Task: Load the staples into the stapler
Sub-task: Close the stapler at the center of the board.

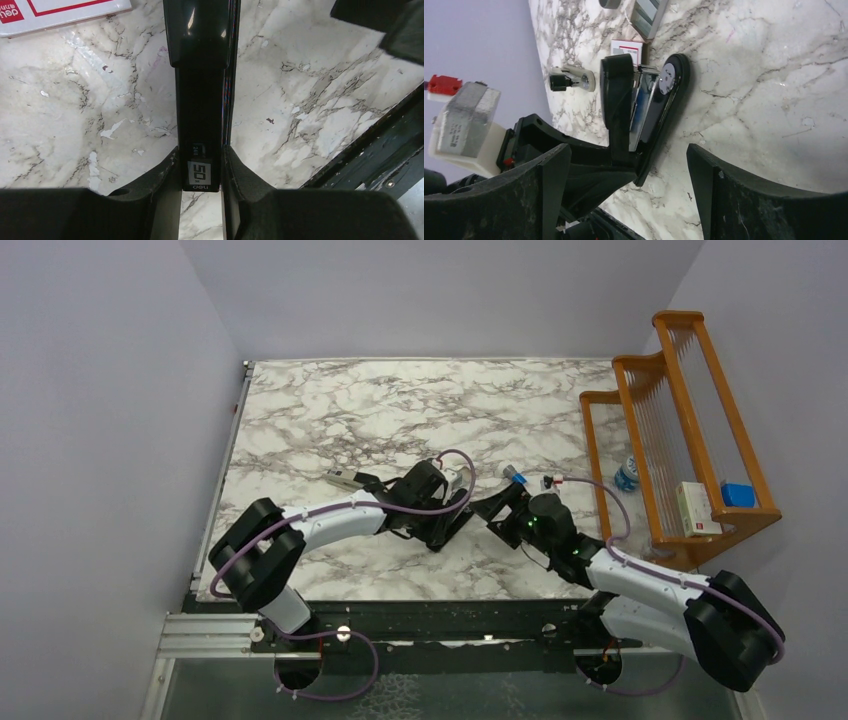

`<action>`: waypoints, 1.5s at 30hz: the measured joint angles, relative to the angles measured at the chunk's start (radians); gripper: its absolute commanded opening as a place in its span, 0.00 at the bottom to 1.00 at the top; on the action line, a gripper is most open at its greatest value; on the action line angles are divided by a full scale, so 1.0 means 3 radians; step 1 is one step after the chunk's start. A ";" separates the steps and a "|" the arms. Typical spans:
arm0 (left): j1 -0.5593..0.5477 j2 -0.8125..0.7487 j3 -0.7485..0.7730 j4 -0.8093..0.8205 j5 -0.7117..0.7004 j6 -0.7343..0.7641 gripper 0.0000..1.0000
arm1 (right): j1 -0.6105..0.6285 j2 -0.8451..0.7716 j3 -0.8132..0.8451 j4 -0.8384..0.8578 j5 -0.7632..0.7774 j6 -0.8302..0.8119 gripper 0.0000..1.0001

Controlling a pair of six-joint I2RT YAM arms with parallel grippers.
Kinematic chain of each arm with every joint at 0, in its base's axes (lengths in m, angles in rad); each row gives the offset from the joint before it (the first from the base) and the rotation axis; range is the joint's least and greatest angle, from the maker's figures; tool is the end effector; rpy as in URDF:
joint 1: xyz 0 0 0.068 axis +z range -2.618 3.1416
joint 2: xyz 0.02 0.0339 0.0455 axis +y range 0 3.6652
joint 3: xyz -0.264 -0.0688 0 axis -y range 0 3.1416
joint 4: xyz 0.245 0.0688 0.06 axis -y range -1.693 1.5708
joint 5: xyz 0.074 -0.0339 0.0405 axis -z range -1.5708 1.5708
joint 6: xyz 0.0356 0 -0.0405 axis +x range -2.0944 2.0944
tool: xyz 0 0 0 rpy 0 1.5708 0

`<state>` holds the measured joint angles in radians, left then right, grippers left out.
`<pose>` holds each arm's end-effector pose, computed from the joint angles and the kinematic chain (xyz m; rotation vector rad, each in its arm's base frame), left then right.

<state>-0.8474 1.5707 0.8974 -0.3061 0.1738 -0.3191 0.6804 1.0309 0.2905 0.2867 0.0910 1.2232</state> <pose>0.2004 -0.2362 0.1811 0.7652 2.5578 -0.6418 0.1606 0.1258 0.1710 0.6520 2.1089 1.0648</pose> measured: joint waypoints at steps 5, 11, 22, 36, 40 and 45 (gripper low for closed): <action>-0.0018 0.0032 0.0041 -0.0031 -0.0005 -0.0126 0.00 | 0.0000 0.0338 0.0001 0.0008 -0.0120 0.0320 0.94; -0.0020 0.0118 0.0093 -0.0045 -0.0004 -0.0181 0.00 | -0.0003 0.0847 0.0057 0.0305 -0.0383 0.0488 0.98; -0.0041 0.0238 0.0196 -0.0056 0.0001 -0.0205 0.00 | -0.0004 0.1363 0.0183 0.0860 -0.0617 0.0600 0.98; 0.0027 0.0238 0.0198 -0.0060 0.0010 -0.0197 0.00 | -0.0013 0.2057 0.0334 0.1700 -0.0612 0.0903 0.94; 0.0055 0.0235 0.0186 -0.0057 -0.0031 -0.0163 0.00 | -0.0011 0.2233 0.0376 0.1930 -0.0596 0.0905 0.90; 0.0065 0.0196 0.0164 -0.0056 -0.0018 -0.0099 0.00 | -0.0011 0.2399 0.0395 0.2195 -0.0563 0.0881 0.83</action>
<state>-0.8280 1.6295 0.9466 -0.3229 0.1684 -0.3489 0.6769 1.7508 0.4091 0.9451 -0.0780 1.4876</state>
